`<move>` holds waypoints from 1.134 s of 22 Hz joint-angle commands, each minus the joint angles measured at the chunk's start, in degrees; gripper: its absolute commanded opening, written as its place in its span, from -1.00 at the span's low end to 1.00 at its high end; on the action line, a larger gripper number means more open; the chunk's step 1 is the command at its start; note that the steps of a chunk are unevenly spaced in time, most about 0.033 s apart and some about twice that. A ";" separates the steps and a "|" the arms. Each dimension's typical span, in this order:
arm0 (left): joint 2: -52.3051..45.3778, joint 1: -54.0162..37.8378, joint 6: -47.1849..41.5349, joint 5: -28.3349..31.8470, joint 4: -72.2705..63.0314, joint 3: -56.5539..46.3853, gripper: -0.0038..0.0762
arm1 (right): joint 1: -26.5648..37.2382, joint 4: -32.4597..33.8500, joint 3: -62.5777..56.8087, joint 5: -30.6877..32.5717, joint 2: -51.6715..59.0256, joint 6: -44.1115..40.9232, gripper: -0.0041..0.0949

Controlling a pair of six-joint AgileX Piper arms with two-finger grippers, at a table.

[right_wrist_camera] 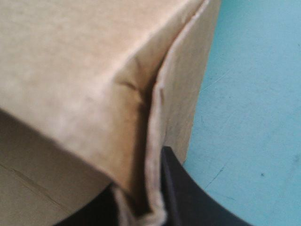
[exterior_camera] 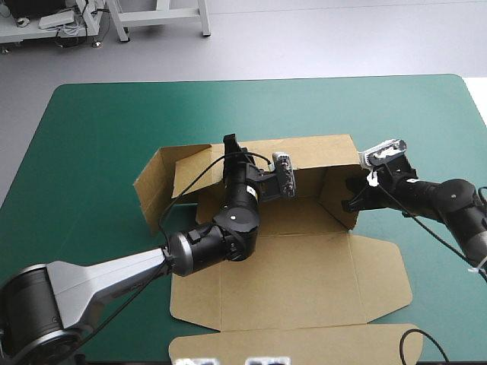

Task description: Fold the box

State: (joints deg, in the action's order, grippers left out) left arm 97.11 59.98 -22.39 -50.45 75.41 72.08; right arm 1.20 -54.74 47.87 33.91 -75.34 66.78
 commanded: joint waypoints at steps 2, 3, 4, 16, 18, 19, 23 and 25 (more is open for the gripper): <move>-1.87 0.35 -1.20 1.33 2.56 0.96 0.03 | -0.01 -0.70 1.38 2.68 0.92 -0.12 -0.92; -1.87 0.35 -1.94 1.05 3.02 0.96 0.08 | -0.01 -0.70 1.38 2.82 0.92 -0.12 -0.92; -1.87 0.35 -3.40 0.59 3.02 0.96 0.08 | -0.01 -0.70 1.38 2.97 0.92 -0.12 -0.92; -4.16 8.84 -4.42 -3.65 7.11 0.96 0.06 | -0.01 -0.29 1.38 3.19 0.92 -2.61 -0.92; -4.81 10.08 -4.42 -4.98 8.10 0.96 0.06 | -0.01 -0.29 1.38 3.32 0.92 -2.61 -0.92; -5.25 10.76 -4.42 -5.83 8.22 0.96 0.06 | -0.01 -0.29 1.38 3.32 0.92 -2.81 -0.92; -7.73 13.53 -5.39 -8.26 8.09 0.96 0.06 | -0.01 -0.09 1.38 3.32 0.92 -3.02 -0.92; -9.15 15.45 -6.94 -9.85 7.72 0.96 0.06 | -0.01 -0.09 1.38 3.32 0.92 -3.15 -0.92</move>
State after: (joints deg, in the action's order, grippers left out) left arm 92.49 73.10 -27.00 -56.81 79.65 71.54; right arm 1.20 -53.92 47.89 33.92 -75.34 64.57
